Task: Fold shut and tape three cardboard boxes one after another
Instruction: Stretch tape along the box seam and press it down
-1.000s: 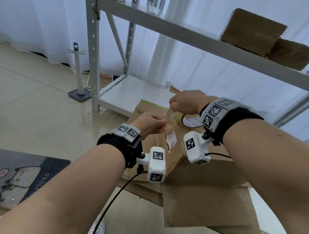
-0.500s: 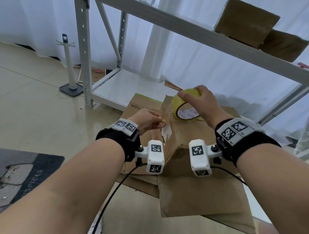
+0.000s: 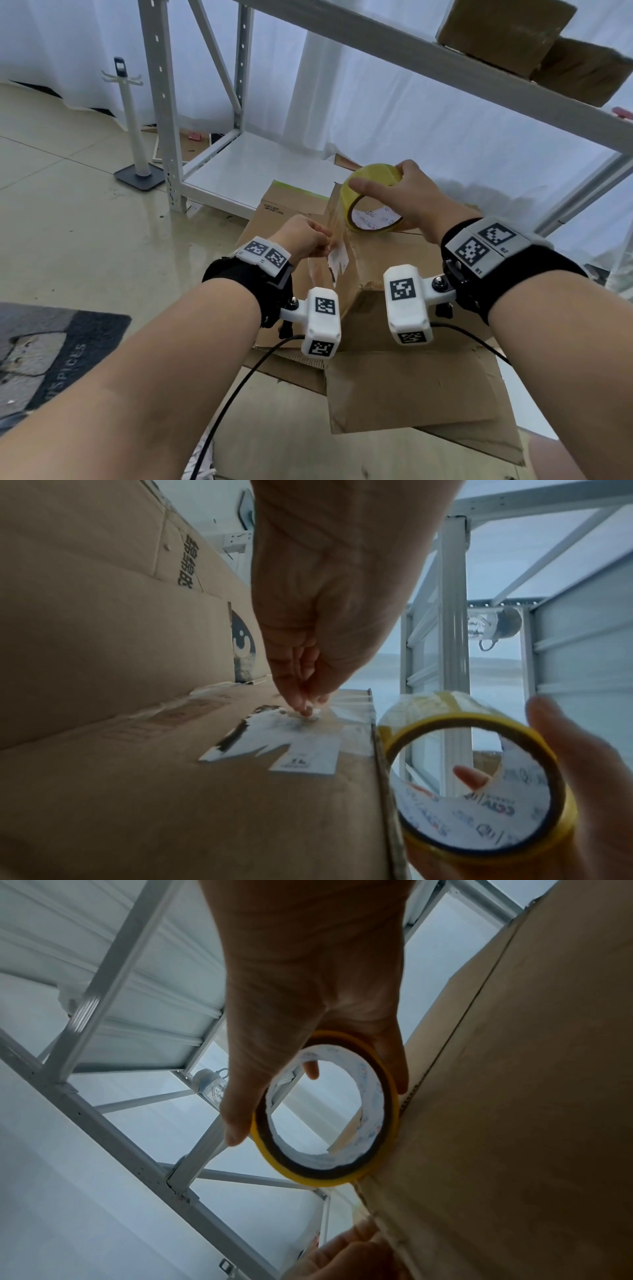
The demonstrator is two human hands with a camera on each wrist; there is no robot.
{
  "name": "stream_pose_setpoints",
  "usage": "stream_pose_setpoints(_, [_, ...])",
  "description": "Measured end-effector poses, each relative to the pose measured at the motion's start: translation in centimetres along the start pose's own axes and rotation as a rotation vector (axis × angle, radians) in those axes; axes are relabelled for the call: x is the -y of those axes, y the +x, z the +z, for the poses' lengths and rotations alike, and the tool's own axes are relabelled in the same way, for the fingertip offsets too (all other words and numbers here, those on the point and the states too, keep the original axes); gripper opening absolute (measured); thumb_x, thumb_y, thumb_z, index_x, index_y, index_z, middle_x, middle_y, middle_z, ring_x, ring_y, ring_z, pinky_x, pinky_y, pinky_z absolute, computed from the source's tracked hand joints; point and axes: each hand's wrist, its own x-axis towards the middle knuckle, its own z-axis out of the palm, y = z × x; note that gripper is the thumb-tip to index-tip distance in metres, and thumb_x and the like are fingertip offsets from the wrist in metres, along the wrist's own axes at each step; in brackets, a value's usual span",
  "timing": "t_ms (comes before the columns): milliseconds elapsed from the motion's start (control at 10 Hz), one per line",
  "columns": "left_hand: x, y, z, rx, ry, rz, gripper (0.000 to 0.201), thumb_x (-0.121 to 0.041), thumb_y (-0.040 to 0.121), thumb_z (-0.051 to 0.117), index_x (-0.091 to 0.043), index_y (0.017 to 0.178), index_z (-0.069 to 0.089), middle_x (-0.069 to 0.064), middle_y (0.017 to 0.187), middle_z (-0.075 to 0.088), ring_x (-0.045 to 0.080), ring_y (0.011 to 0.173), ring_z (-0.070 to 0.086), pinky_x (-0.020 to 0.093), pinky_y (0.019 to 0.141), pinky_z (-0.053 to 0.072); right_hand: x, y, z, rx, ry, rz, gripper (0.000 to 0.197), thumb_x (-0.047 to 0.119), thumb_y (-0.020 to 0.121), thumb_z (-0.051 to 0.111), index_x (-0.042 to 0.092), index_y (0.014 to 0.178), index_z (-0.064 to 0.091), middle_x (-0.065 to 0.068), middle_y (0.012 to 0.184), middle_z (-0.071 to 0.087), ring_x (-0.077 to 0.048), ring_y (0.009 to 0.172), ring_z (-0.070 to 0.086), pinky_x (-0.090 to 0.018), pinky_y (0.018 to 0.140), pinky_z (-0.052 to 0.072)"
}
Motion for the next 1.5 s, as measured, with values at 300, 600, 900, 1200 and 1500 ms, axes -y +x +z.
stream_pose_setpoints(300, [0.4, -0.4, 1.1, -0.066, -0.028, 0.043, 0.013, -0.001, 0.088, 0.043, -0.005, 0.079, 0.052, 0.011, 0.064, 0.051, 0.017, 0.053, 0.046, 0.023, 0.054, 0.043, -0.2, -1.2, 0.3, 0.010, 0.218, 0.059, 0.069, 0.064, 0.065, 0.075, 0.030, 0.116, 0.046, 0.007, 0.114, 0.055, -0.019, 0.107, 0.055, -0.047, 0.079, 0.058])
stream_pose_setpoints(600, [1.8, 0.0, 0.5, -0.009, -0.220, 0.034, 0.020, -0.012, 0.095, 0.056, -0.005, 0.077, 0.060, 0.005, 0.066, 0.054, 0.011, 0.055, 0.046, 0.017, 0.053, 0.046, -0.4, -1.2, 0.8, -0.021, 0.218, 0.090, 0.088, 0.058, 0.073, 0.070, 0.031, 0.144, 0.025, 0.000, 0.135, 0.042, -0.024, 0.114, 0.050, -0.047, 0.084, 0.056])
stream_pose_setpoints(900, [2.0, -0.2, 1.5, -0.041, -0.035, 0.062, 0.029, -0.018, 0.097, 0.054, -0.010, 0.070, 0.058, 0.004, 0.066, 0.052, 0.013, 0.058, 0.046, 0.022, 0.059, 0.043, 0.0, -1.3, 1.2, -0.010, 0.210, 0.053, 0.092, 0.066, 0.061, 0.076, 0.028, 0.137, 0.039, 0.005, 0.122, 0.053, -0.019, 0.111, 0.055, -0.046, 0.087, 0.054])
stream_pose_setpoints(1200, [0.7, -0.1, 2.2, -0.081, 0.270, 0.066, 0.033, -0.028, 0.099, 0.048, -0.009, 0.071, 0.053, 0.009, 0.073, 0.056, 0.020, 0.064, 0.053, 0.042, 0.085, 0.055, -0.1, -1.5, 1.5, -0.018, 0.207, 0.021, 0.094, 0.065, 0.061, 0.077, 0.031, 0.140, 0.038, 0.005, 0.128, 0.051, -0.020, 0.115, 0.053, -0.048, 0.090, 0.052])
stream_pose_setpoints(1500, [2.5, -0.5, 2.2, -0.007, 0.481, -0.169, 0.058, -0.045, 0.101, 0.032, 0.002, 0.134, 0.045, 0.020, 0.136, 0.050, 0.035, 0.124, 0.050, 0.046, 0.105, 0.041, 0.0, -1.5, 1.1, 0.002, 0.199, 0.065, 0.092, 0.063, 0.069, 0.073, 0.031, 0.144, 0.032, 0.004, 0.132, 0.048, -0.021, 0.115, 0.051, -0.047, 0.085, 0.055])
